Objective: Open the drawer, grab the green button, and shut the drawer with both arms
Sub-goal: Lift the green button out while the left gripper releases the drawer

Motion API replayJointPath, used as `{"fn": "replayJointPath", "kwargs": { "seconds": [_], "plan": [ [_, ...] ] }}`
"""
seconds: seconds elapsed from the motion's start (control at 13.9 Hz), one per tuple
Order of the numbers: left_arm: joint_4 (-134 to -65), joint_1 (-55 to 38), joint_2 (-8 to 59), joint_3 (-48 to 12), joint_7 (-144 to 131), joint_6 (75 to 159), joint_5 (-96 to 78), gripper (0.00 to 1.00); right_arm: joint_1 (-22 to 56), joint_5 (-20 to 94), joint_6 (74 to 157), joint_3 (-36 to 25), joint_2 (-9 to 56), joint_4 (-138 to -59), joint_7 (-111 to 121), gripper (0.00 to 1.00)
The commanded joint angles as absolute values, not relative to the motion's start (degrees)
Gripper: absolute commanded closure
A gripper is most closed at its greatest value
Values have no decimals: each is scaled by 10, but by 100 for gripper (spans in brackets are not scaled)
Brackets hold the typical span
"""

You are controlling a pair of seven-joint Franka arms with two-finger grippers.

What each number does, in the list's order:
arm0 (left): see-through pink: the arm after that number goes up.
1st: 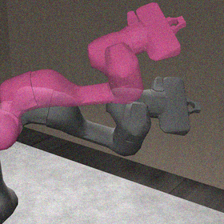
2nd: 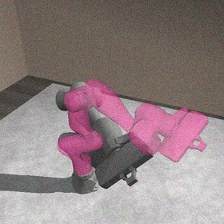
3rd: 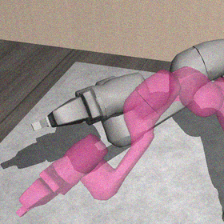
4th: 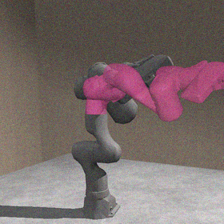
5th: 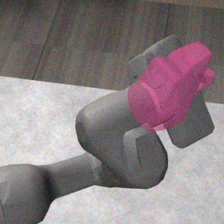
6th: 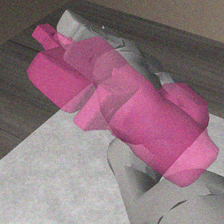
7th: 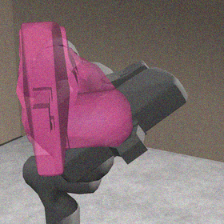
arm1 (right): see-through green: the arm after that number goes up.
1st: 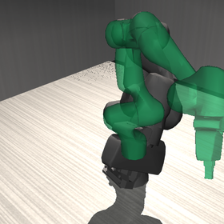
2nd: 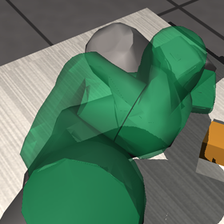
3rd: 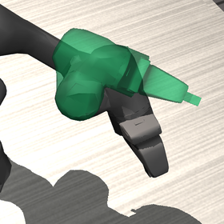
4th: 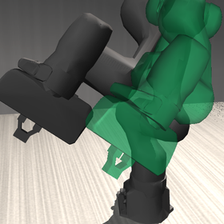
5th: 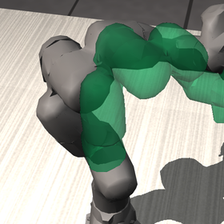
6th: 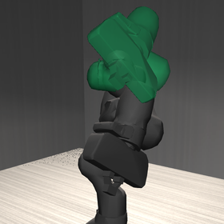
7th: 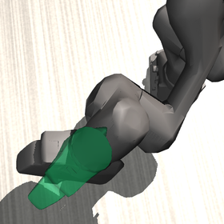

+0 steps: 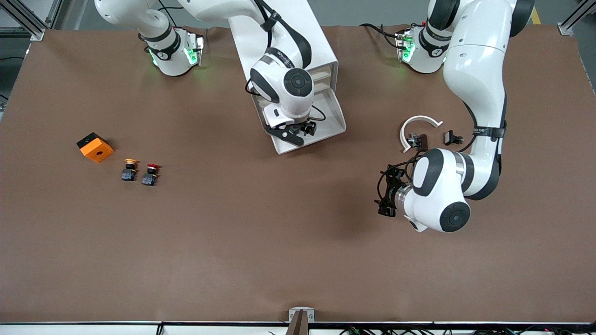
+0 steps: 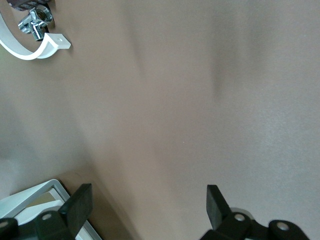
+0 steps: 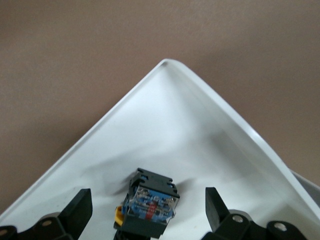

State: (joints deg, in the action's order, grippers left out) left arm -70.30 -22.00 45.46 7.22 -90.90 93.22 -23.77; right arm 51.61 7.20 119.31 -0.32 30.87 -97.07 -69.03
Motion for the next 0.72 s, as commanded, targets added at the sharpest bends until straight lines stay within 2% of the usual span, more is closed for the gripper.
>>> {"fn": "replayJointPath", "kwargs": {
  "seconds": [0.0,0.29,0.36,0.65],
  "plan": [
    [-705,-221,423,80,-893,933,-227,0,520,99,1197,-5,305,-976,-671,0],
    [-706,-223,401,80,-875,931,-189,0,521,102,1197,-5,305,-976,-668,0],
    [-706,-226,401,78,-865,931,-175,0,521,102,1197,-5,305,-976,-668,11],
    [-708,-224,397,77,-822,930,-161,0,522,118,1198,-5,309,-975,-669,67]
  ]
}}
